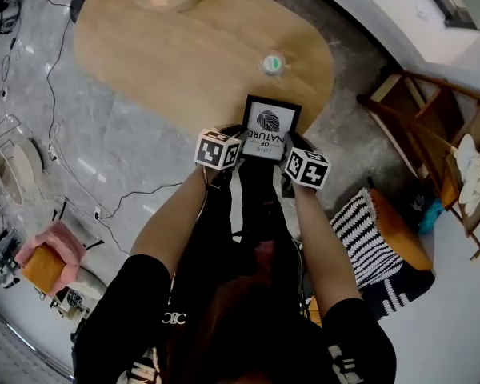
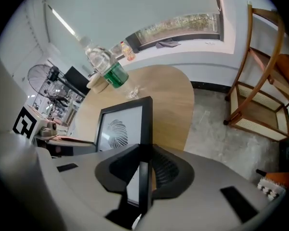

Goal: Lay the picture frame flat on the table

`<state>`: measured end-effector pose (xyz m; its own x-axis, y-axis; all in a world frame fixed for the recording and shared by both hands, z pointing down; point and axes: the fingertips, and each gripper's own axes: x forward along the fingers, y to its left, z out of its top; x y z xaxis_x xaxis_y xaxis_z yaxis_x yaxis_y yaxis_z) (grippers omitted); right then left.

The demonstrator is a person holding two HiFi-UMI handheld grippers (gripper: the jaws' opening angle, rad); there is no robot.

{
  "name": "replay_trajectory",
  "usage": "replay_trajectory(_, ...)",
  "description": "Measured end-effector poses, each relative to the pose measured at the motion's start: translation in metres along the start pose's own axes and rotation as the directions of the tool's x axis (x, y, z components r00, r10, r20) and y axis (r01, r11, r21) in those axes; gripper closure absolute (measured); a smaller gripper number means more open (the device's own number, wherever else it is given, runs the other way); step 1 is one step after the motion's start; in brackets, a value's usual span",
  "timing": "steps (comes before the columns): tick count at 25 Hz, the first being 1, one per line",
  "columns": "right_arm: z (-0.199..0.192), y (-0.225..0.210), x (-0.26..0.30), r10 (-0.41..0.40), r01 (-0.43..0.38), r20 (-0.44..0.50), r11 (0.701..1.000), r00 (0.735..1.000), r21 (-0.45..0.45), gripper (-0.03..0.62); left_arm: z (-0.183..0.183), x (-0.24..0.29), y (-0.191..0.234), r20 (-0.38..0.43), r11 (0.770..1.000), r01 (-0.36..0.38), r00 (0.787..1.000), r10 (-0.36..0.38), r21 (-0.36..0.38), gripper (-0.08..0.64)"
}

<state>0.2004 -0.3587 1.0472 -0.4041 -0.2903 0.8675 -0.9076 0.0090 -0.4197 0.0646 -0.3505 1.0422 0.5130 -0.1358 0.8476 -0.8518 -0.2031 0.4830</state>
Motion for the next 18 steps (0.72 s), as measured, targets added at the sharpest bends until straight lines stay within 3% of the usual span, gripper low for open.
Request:
replay_trajectory(4, -0.005, -0.008, 0.032, -0.033, 0.033, -0.037, 0.999, 0.999, -0.018, 0.497, -0.005, 0.024, 0.021, -0.013, 0.999, -0.001, 1.000, 0.001, -0.032, 0.468)
replay_trajectory(8, -0.010, -0.005, 0.048, -0.073, 0.067, -0.075, 0.995, 0.994, -0.077, 0.486, -0.011, 0.028, 0.034, -0.016, 0.999, -0.038, 0.999, 0.038, -0.002, 0.471)
replay_trajectory(11, 0.003, 0.000, 0.042, -0.076, 0.073, -0.013, 0.988, 0.997, -0.134, 0.388, -0.005, 0.020, 0.035, 0.022, 0.996, -0.081, 0.996, 0.081, 0.032, 0.401)
replay_trajectory(15, 0.035, 0.014, -0.010, -0.084, 0.097, 0.114, 0.988, 0.990, -0.123, 0.434, 0.030, -0.034, 0.008, 0.162, 0.993, -0.090, 0.984, 0.078, 0.071, 0.403)
replay_trajectory(18, 0.076, 0.047, -0.083, -0.065, 0.108, 0.275, 0.983, 0.959, -0.147, 0.486, 0.069, -0.105, -0.023, 0.303, 0.991, -0.086, 0.952, 0.051, 0.103, 0.434)
